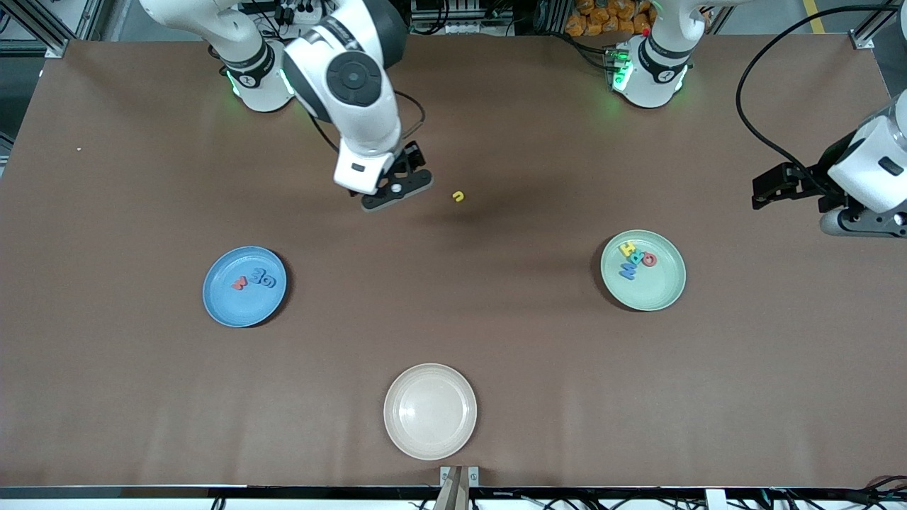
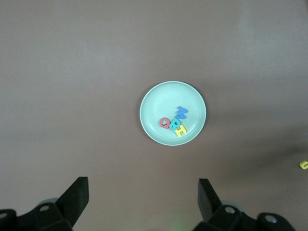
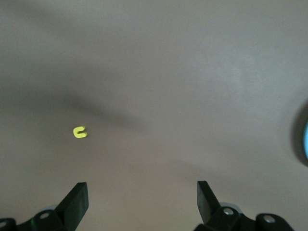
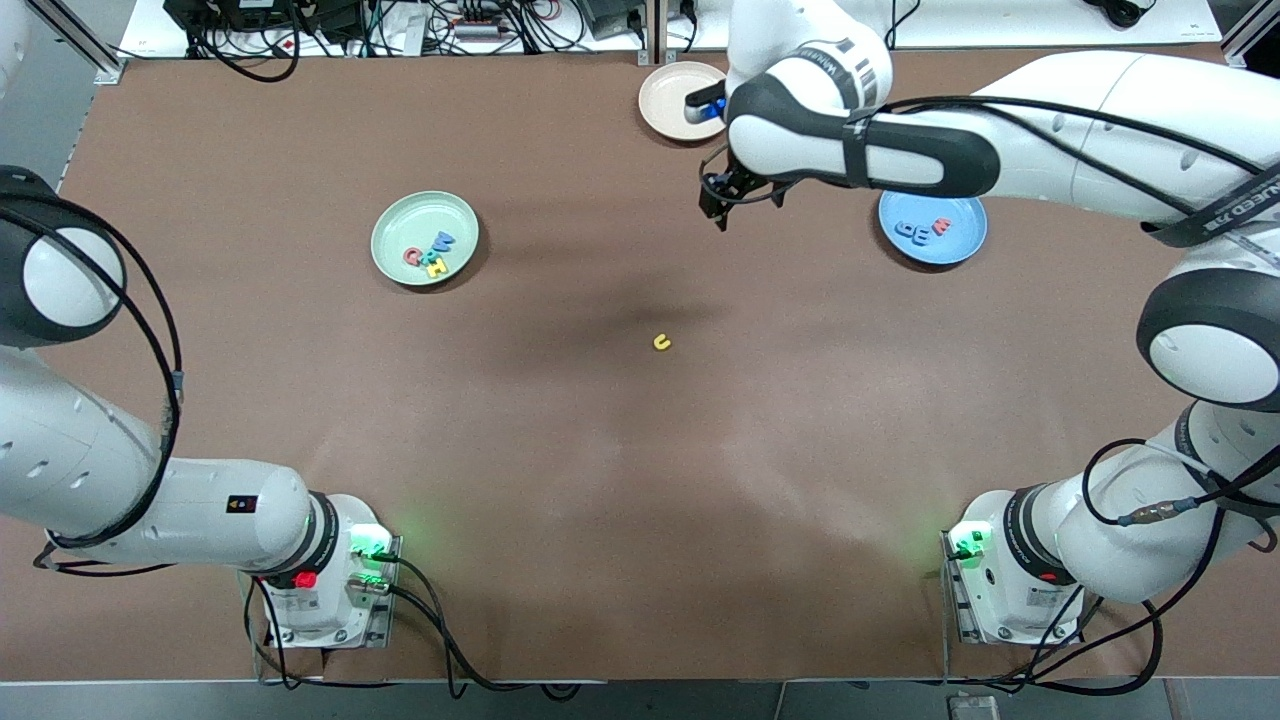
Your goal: Sort upper and lower case letters into plates
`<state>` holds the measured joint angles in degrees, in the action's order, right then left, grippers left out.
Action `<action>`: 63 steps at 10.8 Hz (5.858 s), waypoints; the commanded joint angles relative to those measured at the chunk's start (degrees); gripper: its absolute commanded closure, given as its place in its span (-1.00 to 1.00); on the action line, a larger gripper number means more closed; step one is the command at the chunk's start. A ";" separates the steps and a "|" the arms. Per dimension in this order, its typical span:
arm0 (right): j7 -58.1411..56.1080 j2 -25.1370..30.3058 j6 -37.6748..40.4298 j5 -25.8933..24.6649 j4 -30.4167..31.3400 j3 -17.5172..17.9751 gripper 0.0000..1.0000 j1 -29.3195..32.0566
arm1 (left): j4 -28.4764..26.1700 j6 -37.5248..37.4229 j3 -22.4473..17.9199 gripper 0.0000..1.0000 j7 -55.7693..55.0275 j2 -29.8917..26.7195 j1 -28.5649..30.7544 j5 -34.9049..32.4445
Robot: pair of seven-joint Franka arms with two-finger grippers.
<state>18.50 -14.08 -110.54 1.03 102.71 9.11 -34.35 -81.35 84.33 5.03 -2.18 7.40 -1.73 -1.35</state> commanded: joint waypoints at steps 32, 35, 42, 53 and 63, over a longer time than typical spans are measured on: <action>18.32 -21.70 -29.74 -14.83 3.64 3.55 1.00 -11.53 | -6.37 4.96 -2.83 -1.00 2.09 -4.15 1.47 1.62; 16.49 -15.65 -23.52 -13.52 3.64 5.21 1.00 -5.67 | -6.28 4.96 -2.83 -1.00 2.00 -4.15 1.30 1.44; -5.03 -6.74 -2.48 -9.56 3.99 1.63 1.00 21.05 | -6.28 4.96 -2.83 -1.00 2.09 -4.15 1.56 1.62; -11.91 -12.03 -13.12 0.00 1.70 -11.22 -1.00 28.81 | -5.93 4.96 -2.83 -1.00 2.18 -3.98 1.65 1.79; -12.17 14.14 1.09 -0.24 1.71 -11.22 -1.00 30.57 | -5.93 4.96 -2.83 -1.00 2.27 -3.71 1.65 1.71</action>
<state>7.29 -5.43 -111.87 0.07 102.86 -2.62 -4.60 -87.62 89.04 2.15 -0.90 3.63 -0.09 1.52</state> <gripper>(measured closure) 0.000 0.000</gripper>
